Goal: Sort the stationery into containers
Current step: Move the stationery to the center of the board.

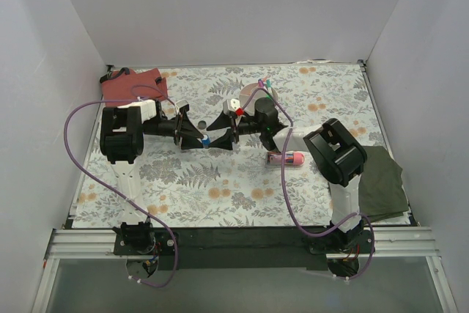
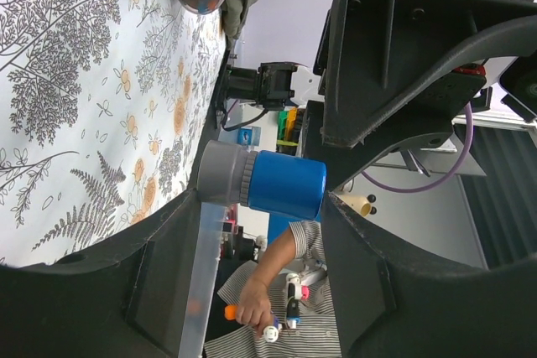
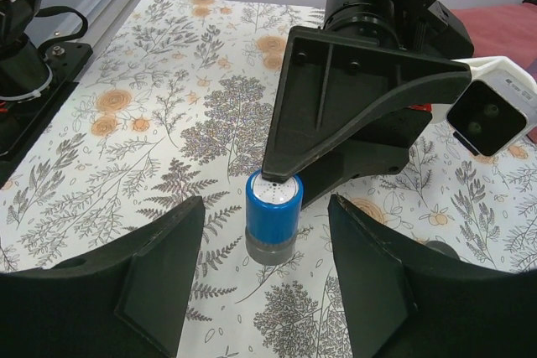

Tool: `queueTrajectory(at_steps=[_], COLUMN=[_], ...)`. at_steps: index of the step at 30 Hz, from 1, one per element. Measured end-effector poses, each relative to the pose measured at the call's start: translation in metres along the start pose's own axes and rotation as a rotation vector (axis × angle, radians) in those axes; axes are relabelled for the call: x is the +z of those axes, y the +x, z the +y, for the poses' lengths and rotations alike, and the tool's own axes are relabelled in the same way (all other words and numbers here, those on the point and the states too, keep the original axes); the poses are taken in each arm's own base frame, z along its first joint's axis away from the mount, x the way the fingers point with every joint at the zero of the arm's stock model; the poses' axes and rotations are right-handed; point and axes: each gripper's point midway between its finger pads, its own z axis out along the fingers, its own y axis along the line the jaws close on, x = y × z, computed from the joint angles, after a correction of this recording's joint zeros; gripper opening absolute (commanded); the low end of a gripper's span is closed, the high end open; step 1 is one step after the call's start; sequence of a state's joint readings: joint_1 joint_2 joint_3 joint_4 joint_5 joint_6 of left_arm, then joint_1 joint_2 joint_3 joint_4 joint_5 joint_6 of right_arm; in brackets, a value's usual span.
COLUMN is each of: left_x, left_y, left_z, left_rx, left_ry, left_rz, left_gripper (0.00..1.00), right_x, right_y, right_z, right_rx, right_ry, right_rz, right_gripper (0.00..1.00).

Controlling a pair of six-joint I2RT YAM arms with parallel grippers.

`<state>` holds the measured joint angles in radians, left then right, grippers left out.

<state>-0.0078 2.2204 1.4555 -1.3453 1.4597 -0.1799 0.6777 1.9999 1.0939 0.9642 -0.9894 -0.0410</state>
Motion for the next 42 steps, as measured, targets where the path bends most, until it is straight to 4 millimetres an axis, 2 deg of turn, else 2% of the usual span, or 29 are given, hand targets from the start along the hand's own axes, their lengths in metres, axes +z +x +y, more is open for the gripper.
queueTrajectory(at_steps=[9,23,31,33,34,35,37,38,42], left_x=[0.000,0.000,0.000,0.000,0.000,-0.001,-0.001,-0.003,-0.017], left_y=[0.001,0.001,0.001,0.001,0.001,0.001,0.000,-0.002,-0.022], left_z=[0.000,-0.001,-0.002,-0.003,-0.003,-0.004,-0.005,-0.005,-0.014], left_rx=[-0.002,0.002,-0.008,-0.012,-0.014,-0.015,-0.011,-0.004,0.093], left_ry=[0.000,0.000,0.001,0.004,0.006,0.007,0.011,0.009,0.001], left_rz=[0.000,0.000,0.000,-0.001,-0.003,-0.004,-0.007,-0.013,-0.052], left_gripper=[0.46,0.46,0.47,0.54,0.57,0.59,0.68,0.76,0.75], right_x=[0.006,0.018,0.020,0.021,0.021,0.021,0.022,0.022,0.021], right_y=[-0.002,0.009,0.013,0.012,0.012,0.011,0.010,0.009,0.003], right_z=[0.003,0.001,-0.003,-0.004,-0.004,-0.005,-0.006,-0.007,-0.014], right_rx=[0.014,0.073,0.095,0.096,0.095,0.097,0.102,0.105,0.100], right_ry=[-0.006,-0.022,-0.023,-0.023,-0.023,-0.023,-0.024,-0.023,-0.010], right_rz=[-0.003,0.004,0.016,0.016,0.016,0.016,0.018,0.019,0.015], right_gripper=[0.67,0.56,0.30,0.24,0.13,0.08,0.04,0.04,0.03])
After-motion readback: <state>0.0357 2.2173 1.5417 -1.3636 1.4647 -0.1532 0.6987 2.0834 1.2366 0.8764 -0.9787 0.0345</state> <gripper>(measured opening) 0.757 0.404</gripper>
